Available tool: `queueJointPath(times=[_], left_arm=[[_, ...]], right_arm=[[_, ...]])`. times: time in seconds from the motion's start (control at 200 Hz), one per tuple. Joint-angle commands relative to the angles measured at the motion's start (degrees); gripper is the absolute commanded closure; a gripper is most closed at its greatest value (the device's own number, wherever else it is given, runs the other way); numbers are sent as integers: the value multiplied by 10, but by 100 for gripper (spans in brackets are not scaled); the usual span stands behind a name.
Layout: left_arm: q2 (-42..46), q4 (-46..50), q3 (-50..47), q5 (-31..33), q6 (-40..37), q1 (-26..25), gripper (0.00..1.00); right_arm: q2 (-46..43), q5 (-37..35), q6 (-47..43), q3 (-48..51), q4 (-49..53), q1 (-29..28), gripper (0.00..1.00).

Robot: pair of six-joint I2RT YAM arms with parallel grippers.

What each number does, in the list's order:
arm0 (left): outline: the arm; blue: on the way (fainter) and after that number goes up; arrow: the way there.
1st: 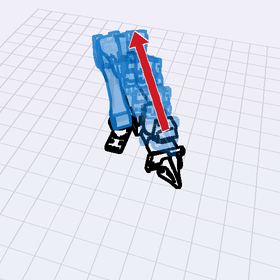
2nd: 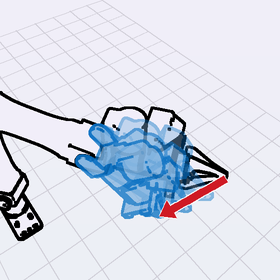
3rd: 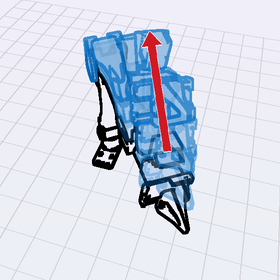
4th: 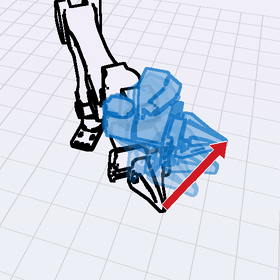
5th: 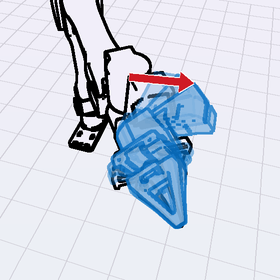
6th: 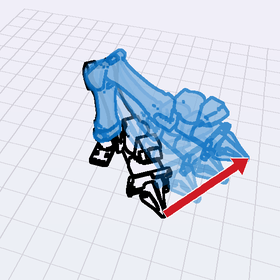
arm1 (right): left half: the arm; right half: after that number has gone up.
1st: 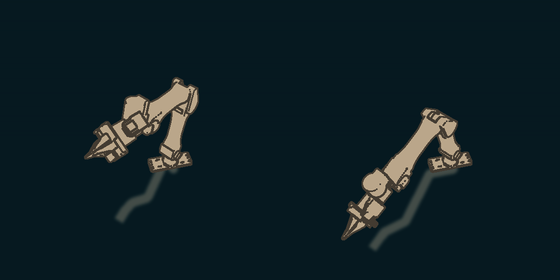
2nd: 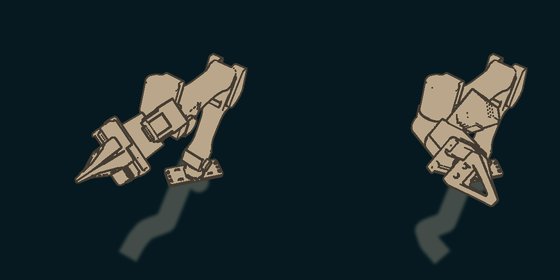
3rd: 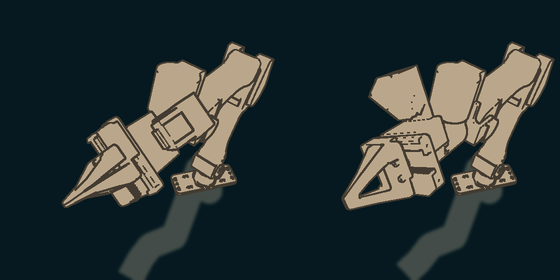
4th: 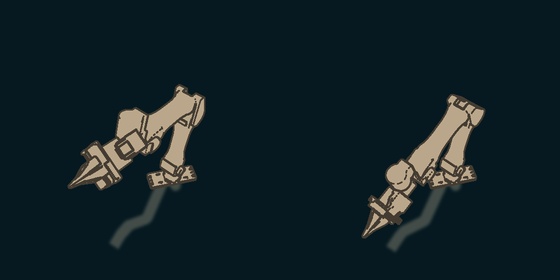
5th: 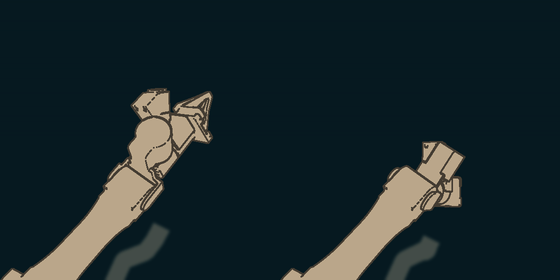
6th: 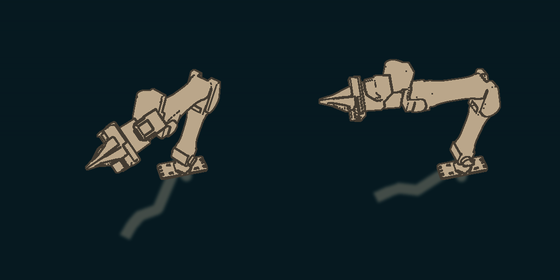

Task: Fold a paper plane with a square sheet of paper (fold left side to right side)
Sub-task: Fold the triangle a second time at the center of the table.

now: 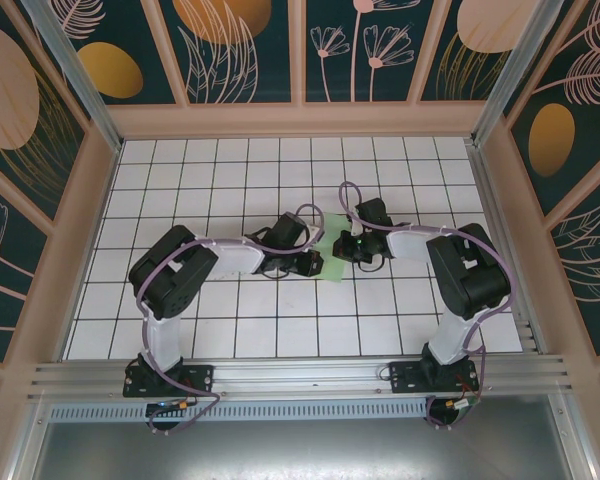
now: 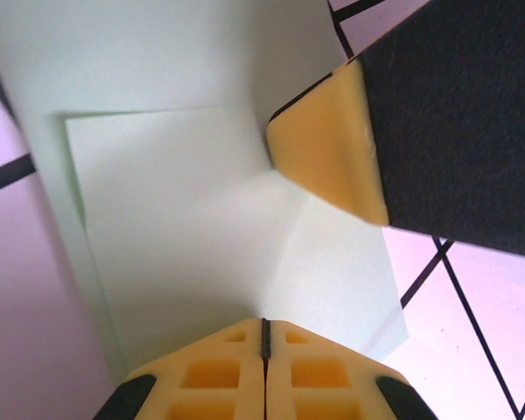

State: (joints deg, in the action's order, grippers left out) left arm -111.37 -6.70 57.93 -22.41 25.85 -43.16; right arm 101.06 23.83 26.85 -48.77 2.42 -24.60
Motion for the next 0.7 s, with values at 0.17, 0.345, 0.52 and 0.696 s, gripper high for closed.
queueJointPath(times=[0.17, 0.345, 0.52, 0.696], left_arm=[[34, 57, -64, 33, 11, 10, 92], [46, 66, -82, 38, 21, 24, 92], [71, 67, -92, 37, 16, 28, 90], [122, 78, -100, 29, 5, 45, 84]], right_arm=[[22, -44, -15, 7, 59, 2, 98], [18, -41, -15, 7, 57, 2, 99], [-6, -35, -15, 7, 40, 2, 98], [-90, -44, -5, 5, 9, 12, 92]])
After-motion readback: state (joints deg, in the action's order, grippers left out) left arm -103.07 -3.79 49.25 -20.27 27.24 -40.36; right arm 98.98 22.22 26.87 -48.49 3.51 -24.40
